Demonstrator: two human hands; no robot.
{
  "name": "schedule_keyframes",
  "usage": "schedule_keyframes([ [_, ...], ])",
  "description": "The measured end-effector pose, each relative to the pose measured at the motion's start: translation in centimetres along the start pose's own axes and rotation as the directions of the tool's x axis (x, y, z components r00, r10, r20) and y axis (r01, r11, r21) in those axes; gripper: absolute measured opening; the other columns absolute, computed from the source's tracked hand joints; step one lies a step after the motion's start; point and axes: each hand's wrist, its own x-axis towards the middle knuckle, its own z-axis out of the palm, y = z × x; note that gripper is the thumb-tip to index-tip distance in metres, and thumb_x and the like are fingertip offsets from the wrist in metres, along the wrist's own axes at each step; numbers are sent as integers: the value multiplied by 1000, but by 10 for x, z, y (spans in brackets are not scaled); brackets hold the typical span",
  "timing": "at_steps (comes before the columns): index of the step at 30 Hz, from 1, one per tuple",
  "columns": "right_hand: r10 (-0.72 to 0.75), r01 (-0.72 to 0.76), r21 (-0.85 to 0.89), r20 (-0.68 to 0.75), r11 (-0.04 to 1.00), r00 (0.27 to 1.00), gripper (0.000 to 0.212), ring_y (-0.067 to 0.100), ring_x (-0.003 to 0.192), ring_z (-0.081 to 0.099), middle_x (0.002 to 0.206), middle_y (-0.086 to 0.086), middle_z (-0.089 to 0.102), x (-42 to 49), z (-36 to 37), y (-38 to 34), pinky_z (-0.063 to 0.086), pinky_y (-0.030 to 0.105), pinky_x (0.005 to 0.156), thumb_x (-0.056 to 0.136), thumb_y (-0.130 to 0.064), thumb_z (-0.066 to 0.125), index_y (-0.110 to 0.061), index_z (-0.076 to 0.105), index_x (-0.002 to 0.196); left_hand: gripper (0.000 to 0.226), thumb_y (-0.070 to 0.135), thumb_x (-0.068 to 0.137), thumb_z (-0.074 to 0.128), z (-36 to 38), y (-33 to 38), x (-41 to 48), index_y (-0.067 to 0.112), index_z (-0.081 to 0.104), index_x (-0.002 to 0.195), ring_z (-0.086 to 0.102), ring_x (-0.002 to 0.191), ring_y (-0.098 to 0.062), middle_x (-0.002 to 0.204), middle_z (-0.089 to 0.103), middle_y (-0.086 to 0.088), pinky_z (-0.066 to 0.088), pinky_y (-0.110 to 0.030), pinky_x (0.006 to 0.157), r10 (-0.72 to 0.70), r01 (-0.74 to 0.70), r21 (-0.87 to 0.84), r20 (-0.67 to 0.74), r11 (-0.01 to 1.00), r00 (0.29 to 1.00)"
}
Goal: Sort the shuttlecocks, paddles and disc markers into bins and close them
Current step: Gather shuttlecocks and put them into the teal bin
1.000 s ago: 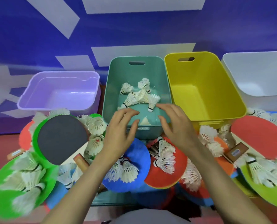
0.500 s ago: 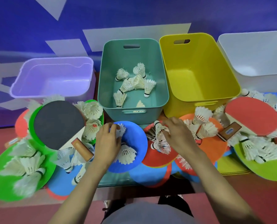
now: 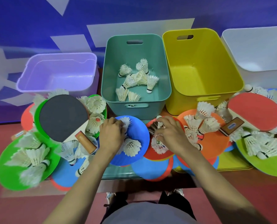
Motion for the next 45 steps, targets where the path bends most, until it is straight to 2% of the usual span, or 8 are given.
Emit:
schedule_keyframes([
  [6, 67, -12, 305, -169, 952, 983, 10, 24, 92, 59, 97, 3, 65, 0, -29, -6, 48, 36, 77, 87, -16, 63, -15, 72, 89, 21, 26, 85, 51, -18, 3, -12, 9, 65, 82, 53, 86, -29, 91, 61, -5, 39, -36, 78, 134, -172, -160, -223, 972, 966],
  [11, 137, 73, 546, -334, 835, 933, 10, 1, 86, 59, 90, -7, 64, 9, -61, -20, 41, 7, 70, 89, -13, 62, -13, 71, 93, 12, 16, 91, 54, -43, 15, -20, 8, 62, 90, 54, 96, -24, 96, 61, -2, 39, -33, 88, 246, -382, -289, -412, 878, 877],
  [15, 210, 88, 576, -432, 813, 877, 10, -9, 84, 55, 88, -10, 60, 26, -86, -27, 40, 6, 66, 91, -17, 60, -12, 68, 95, 10, 16, 91, 57, -64, 26, -14, 8, 63, 91, 53, 99, -18, 97, 63, 0, 39, -29, 90, 199, -427, -336, -542, 839, 817],
  [19, 231, 69, 556, -452, 828, 862, 8, 2, 80, 53, 88, -6, 61, 56, -105, -28, 39, 13, 68, 92, -18, 58, -14, 65, 95, 7, 14, 88, 62, -83, 35, 13, 8, 65, 89, 52, 97, -16, 93, 64, 1, 37, -19, 90, 157, -437, -342, -610, 832, 777],
  [23, 239, -19, 461, -424, 887, 874, 22, 22, 90, 57, 103, 9, 65, 89, -116, -25, 34, 24, 68, 92, -15, 55, -13, 58, 114, 6, 17, 86, 63, -92, 39, 51, 11, 63, 88, 52, 94, -17, 92, 63, 2, 31, -9, 85, 121, -370, -378, -542, 848, 832],
  [32, 231, -235, 4, -188, 972, 955, 26, 36, 93, 60, 105, 18, 66, 179, -116, -1, 43, 32, 67, 91, -8, 45, -12, 59, 112, 14, 22, 87, 59, -90, 34, 147, 8, 60, 88, 51, 100, -25, 100, 61, -7, 47, -39, 78, 164, -196, -118, -236, 974, 958],
  [36, 230, -238, -132, -73, 962, 970, 23, 37, 91, 60, 102, 18, 65, 216, -107, 10, 39, 30, 64, 87, -2, 45, -8, 60, 103, 12, 9, 87, 49, -80, 37, 184, 5, 58, 92, 51, 99, -29, 100, 61, -12, 44, -37, 69, 162, -152, 123, -80, 981, 983],
  [45, 128, -121, -362, -3, 924, 992, 33, 34, 104, 56, 111, 17, 60, 290, -104, 30, 46, 38, 79, 84, 11, 45, -1, 60, 110, 32, -11, 84, 43, -44, 33, 244, -2, 58, 111, 51, 111, -31, 114, 58, -16, 48, -37, 84, 53, -110, 330, 177, 938, 983],
])
